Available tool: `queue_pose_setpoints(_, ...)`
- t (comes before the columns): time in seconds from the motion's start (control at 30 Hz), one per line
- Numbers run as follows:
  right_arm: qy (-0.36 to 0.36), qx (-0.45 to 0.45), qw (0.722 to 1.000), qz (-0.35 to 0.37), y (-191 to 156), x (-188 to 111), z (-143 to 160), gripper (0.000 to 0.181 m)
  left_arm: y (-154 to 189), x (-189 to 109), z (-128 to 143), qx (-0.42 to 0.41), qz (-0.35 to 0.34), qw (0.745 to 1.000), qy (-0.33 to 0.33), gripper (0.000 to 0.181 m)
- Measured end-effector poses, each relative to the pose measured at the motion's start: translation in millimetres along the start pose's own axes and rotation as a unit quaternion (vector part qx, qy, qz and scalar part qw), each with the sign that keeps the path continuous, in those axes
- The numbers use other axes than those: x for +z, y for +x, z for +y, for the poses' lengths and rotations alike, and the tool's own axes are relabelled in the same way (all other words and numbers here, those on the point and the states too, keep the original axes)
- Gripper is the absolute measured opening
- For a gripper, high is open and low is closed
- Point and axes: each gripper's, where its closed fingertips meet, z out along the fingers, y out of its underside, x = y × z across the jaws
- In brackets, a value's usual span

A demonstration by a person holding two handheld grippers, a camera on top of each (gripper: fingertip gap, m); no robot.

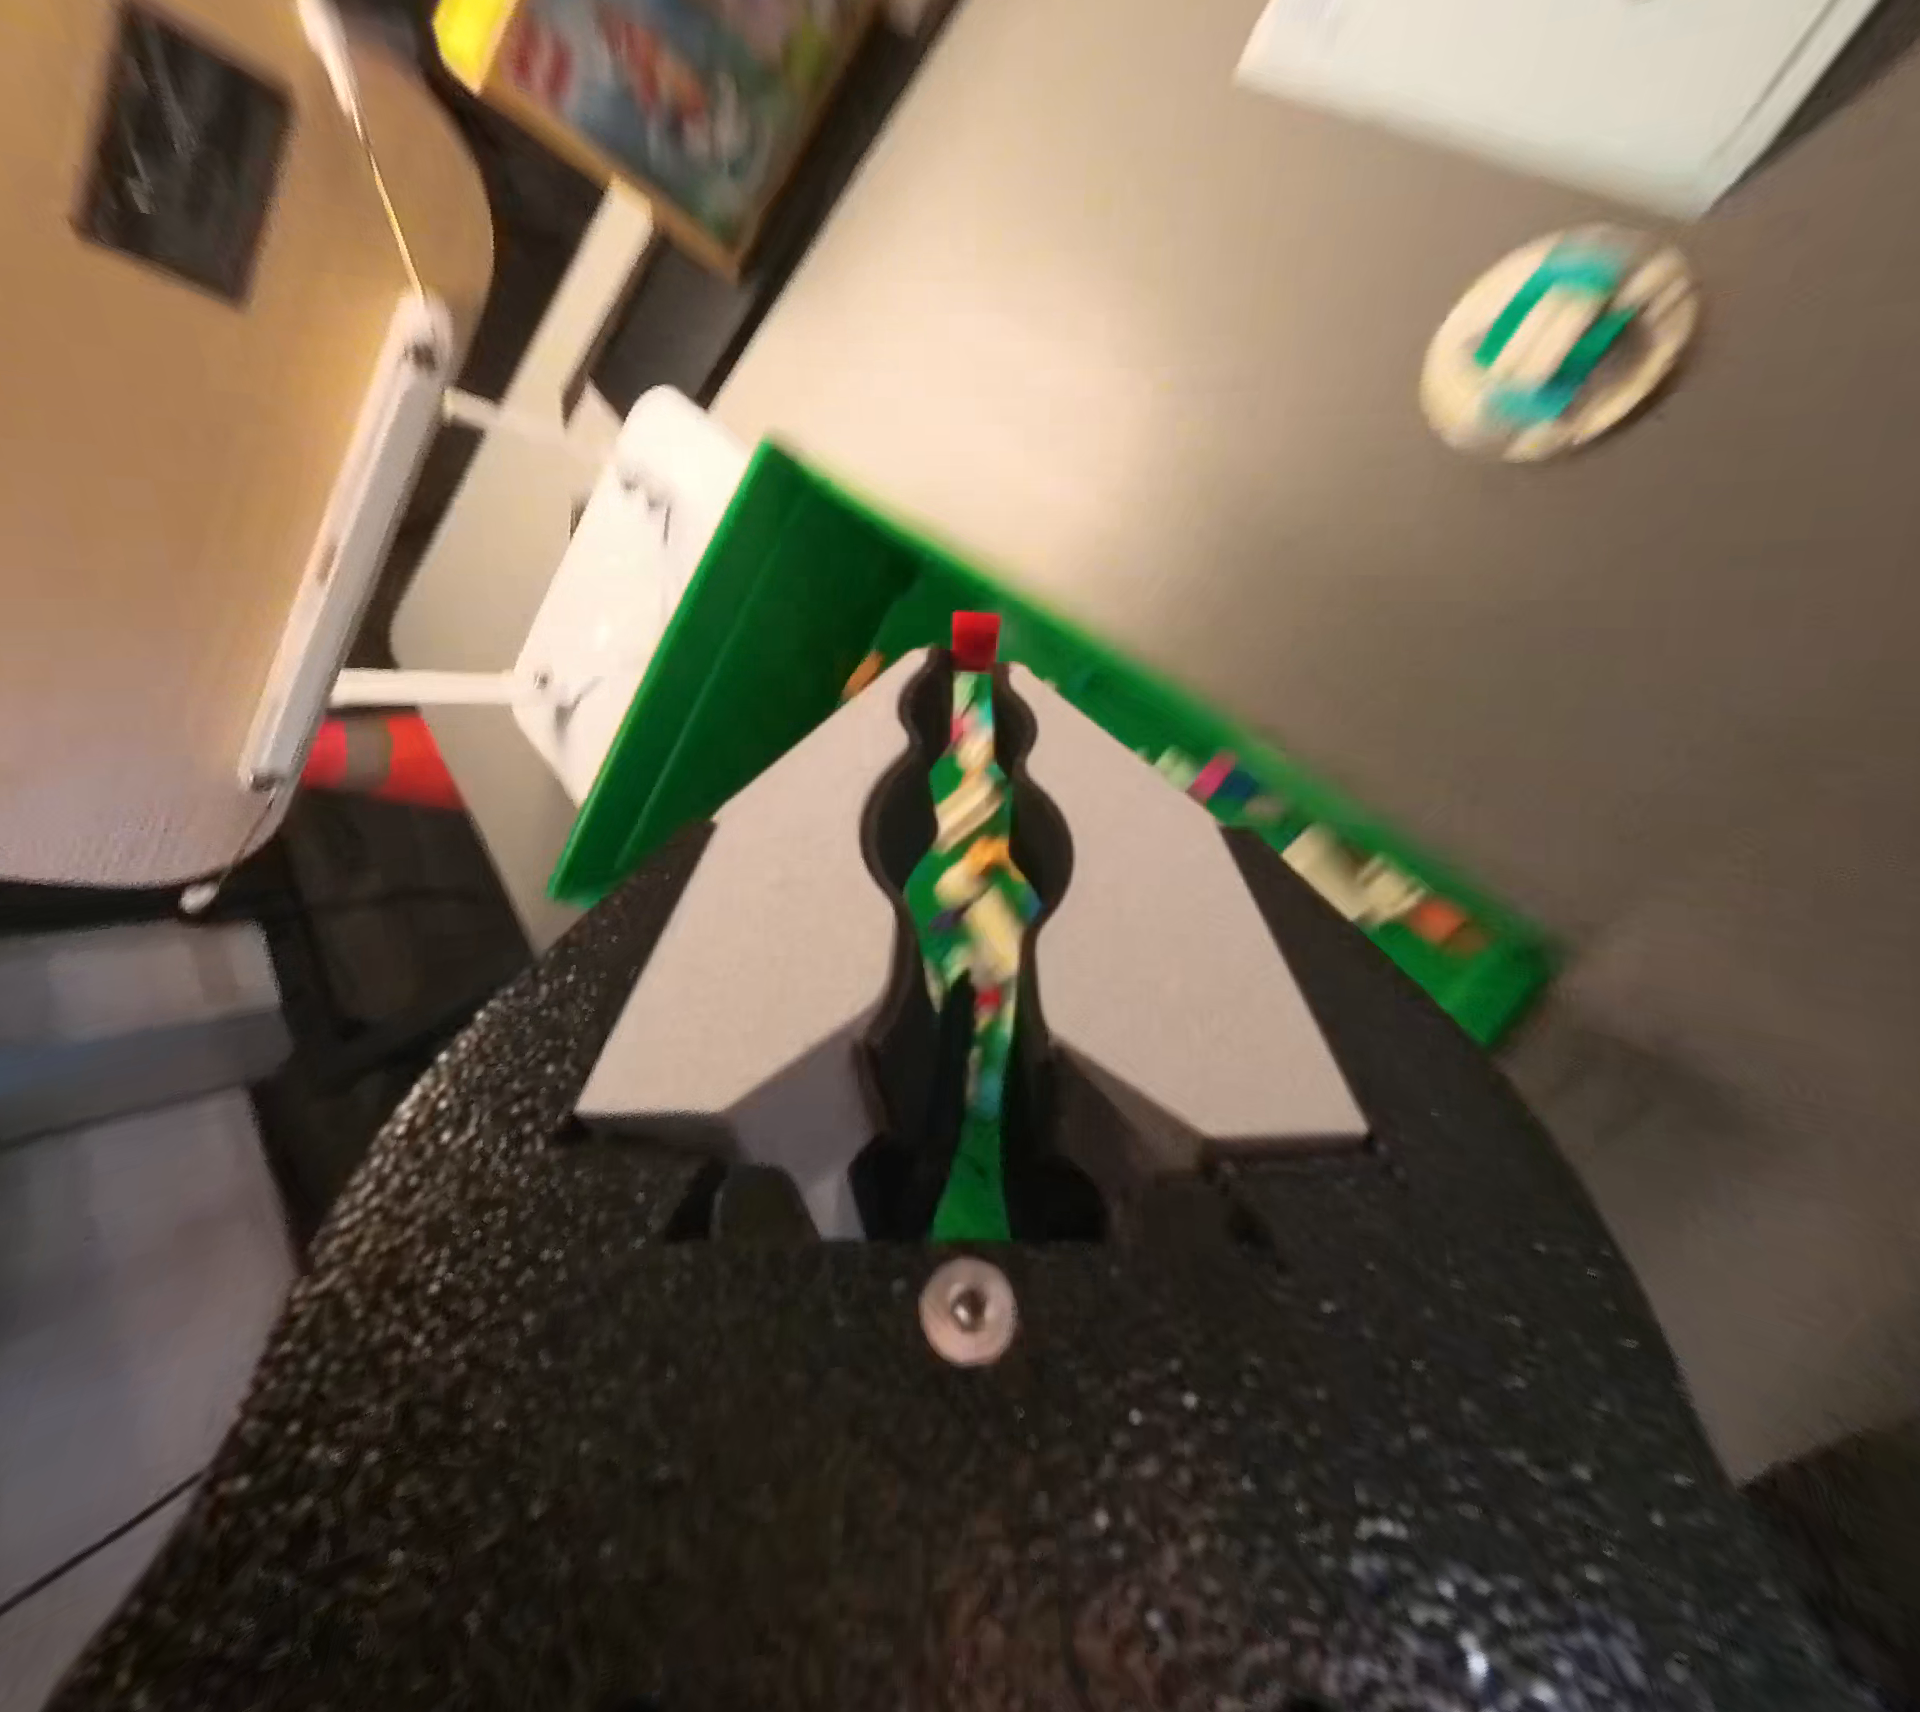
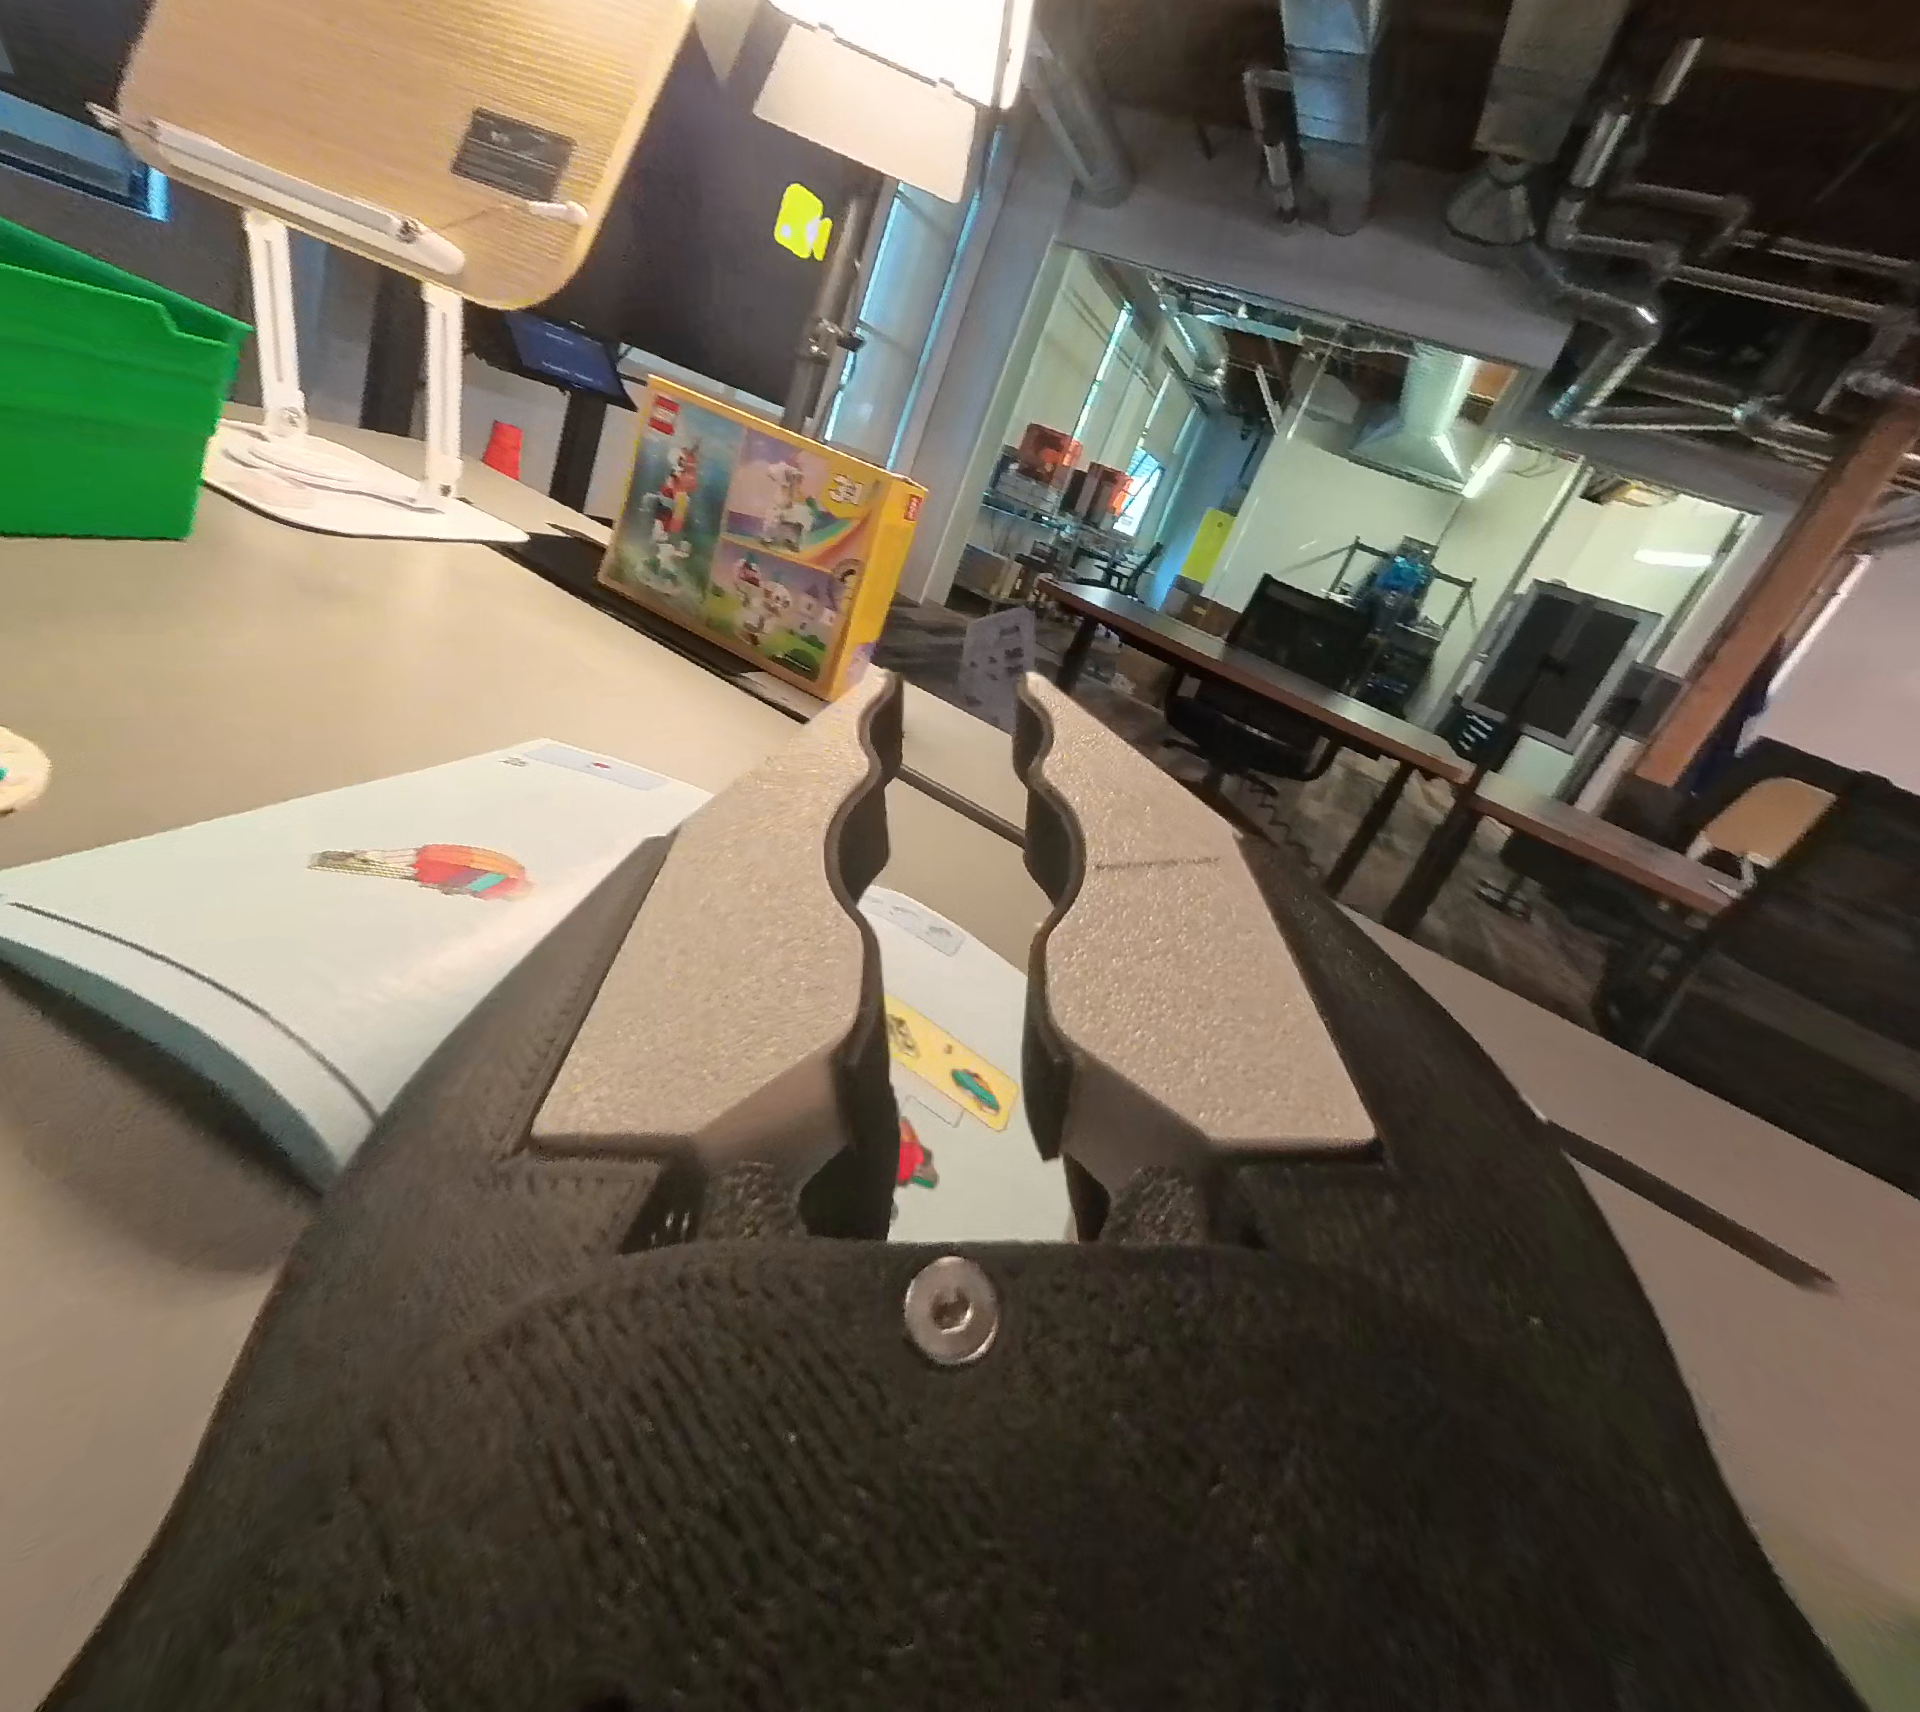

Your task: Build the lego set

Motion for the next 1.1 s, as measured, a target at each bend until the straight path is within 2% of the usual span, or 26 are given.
queue_pose_setpoints(0.1,0.010,0.002,1.000,-0.018,-7.5,-1.2,-4.3,0.019,62.5,-11.4,-54.9,-0.038,-0.003,0.991,0.124,0.005)
queue_pose_setpoints(0.2,0.030,0.020,0.998,-0.051,-18.3,-4.6,-13.1,0.022,118.2,-9.8,-102.1,-0.115,0.057,0.960,0.250,0.005)
queue_pose_setpoints(0.27,0.057,0.071,0.989,-0.119,-38.8,-10.4,-28.0,0.024,138.6,-6.9,-125.0,-0.162,0.096,0.927,0.324,0.005)
queue_pose_setpoints(0.33,0.048,0.136,0.969,-0.200,-65.3,-17.2,-43.9,0.027,137.8,-6.7,-136.3,-0.166,0.047,0.908,0.382,0.005)
queue_pose_setpoints(0.4,0.048,0.196,0.939,-0.278,-91.8,-27.6,-66.8,0.024,153.2,-2.2,-143.9,-0.118,0.031,0.907,0.402,0.005)
queue_pose_setpoints(0.43,0.052,0.230,0.914,-0.329,-106.7,-35.4,-80.7,0.022,164.5,1.3,-147.7,-0.108,0.048,0.906,0.406,0.005)
queue_pose_setpoints(0.5,0.053,0.298,0.860,-0.411,-128.1,-49.0,-105.3,0.023,187.3,1.4,-157.6,-0.129,0.123,0.886,0.428,0.005)
queue_pose_setpoints(0.57,0.062,0.344,0.822,-0.450,-135.4,-55.4,-122.3,0.024,199.4,-2.7,-164.3,-0.179,0.198,0.851,0.452,0.005)
queue_pose_setpoints(0.63,0.070,0.359,0.803,-0.470,-137.5,-59.3,-128.6,0.022,205.2,-5.1,-166.6,-0.214,0.251,0.823,0.463,0.005)
queue_pose_setpoints(0.8,0.081,0.355,0.789,-0.495,-144.5,-67.0,-127.8,0.020,214.0,-11.9,-170.2,-0.242,0.331,0.784,0.466,0.004)
queue_pose_setpoints(0.83,0.080,0.356,0.790,-0.494,-144.7,-66.1,-128.8,0.018,214.5,-11.3,-169.8,-0.239,0.331,0.786,0.464,0.004)
queue_pose_setpoints(0.9,0.058,0.352,0.792,-0.495,-147.0,-63.2,-126.5,0.018,212.4,-4.8,-167.5,-0.221,0.295,0.811,0.454,0.004)
queue_pose_setpoints(1.03,-0.037,0.346,0.827,-0.441,-149.9,-43.2,-109.5,0.017,195.2,15.4,-158.1,-0.120,0.099,0.897,0.413,0.005)
queue_pose_setpoints(1.1,-0.075,0.342,0.836,-0.424,-154.9,-38.0,-104.6,0.017,190.7,19.1,-156.6,-0.074,0.029,0.912,0.403,0.005)
